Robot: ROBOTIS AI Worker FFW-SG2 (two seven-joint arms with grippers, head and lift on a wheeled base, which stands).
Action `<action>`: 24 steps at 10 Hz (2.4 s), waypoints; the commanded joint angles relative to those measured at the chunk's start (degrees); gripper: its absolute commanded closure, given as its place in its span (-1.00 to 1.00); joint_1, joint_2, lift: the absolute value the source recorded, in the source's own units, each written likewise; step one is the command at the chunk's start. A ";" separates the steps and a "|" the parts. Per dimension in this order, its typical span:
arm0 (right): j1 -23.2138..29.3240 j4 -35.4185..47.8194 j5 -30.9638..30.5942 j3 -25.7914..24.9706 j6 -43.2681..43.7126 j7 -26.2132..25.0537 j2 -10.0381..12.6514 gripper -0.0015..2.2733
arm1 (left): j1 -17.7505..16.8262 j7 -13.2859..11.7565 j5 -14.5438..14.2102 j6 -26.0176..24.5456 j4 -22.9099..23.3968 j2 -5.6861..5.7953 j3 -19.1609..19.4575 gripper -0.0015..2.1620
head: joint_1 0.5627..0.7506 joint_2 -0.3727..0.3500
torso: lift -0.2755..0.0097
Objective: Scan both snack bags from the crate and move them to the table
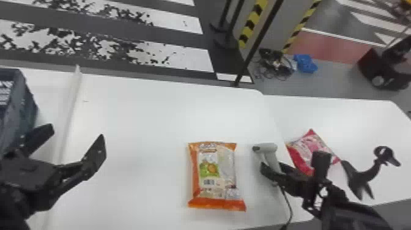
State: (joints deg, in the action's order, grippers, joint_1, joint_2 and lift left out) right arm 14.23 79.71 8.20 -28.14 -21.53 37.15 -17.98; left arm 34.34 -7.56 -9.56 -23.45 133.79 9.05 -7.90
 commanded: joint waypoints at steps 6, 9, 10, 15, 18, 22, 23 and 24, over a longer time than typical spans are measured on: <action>8.27 28.21 9.21 -9.74 -35.91 20.68 -0.83 -0.95 | 0.64 -0.35 0.51 -0.06 -0.03 0.70 -0.89 -0.93 | 0.41 -0.94 | 0.32; 6.86 22.41 7.18 -4.47 -37.31 24.90 -3.03 -0.95 | -0.68 -0.35 1.39 -0.24 -0.90 1.32 -2.56 -0.93 | 0.41 -0.94 | 0.32; 5.10 18.46 7.01 -2.71 -34.68 26.31 -3.47 -0.94 | -0.42 -0.35 1.39 -0.24 -0.46 1.32 -2.56 -0.93 | 0.41 -0.94 | 0.32; 0.97 11.60 4.99 6.17 -31.16 26.57 -3.47 -0.94 | -0.07 0.26 2.35 -0.06 -0.55 0.70 -3.97 -0.93 | 0.41 -0.94 | 0.32; 1.15 11.43 4.90 8.45 -31.34 28.33 -3.11 -0.94 | 0.20 0.26 2.88 0.11 -0.64 0.62 -4.41 -0.93 | 0.41 -0.94 | 0.32; 1.41 11.69 2.44 10.04 -32.74 32.28 -3.55 0.92 | -0.33 0.26 2.88 1.52 -2.31 0.44 -5.55 -0.93 | 0.41 -0.94 | 0.32; 1.76 12.13 2.09 10.04 -33.10 32.37 -3.47 0.96 | -0.68 0.18 2.88 2.22 -2.93 0.44 -5.64 -0.93 | 0.41 -0.94 | 0.32; 2.47 12.66 2.70 9.07 -33.27 32.28 -3.11 0.96 | -0.68 0.00 2.88 2.57 -3.28 0.44 -5.81 -0.93 | 0.41 -0.94 | 0.32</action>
State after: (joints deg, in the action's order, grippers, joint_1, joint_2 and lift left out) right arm 16.24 92.07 10.59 -18.55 -54.64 69.51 -21.28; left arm 33.69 -7.49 -6.68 -21.20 130.77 9.49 -13.60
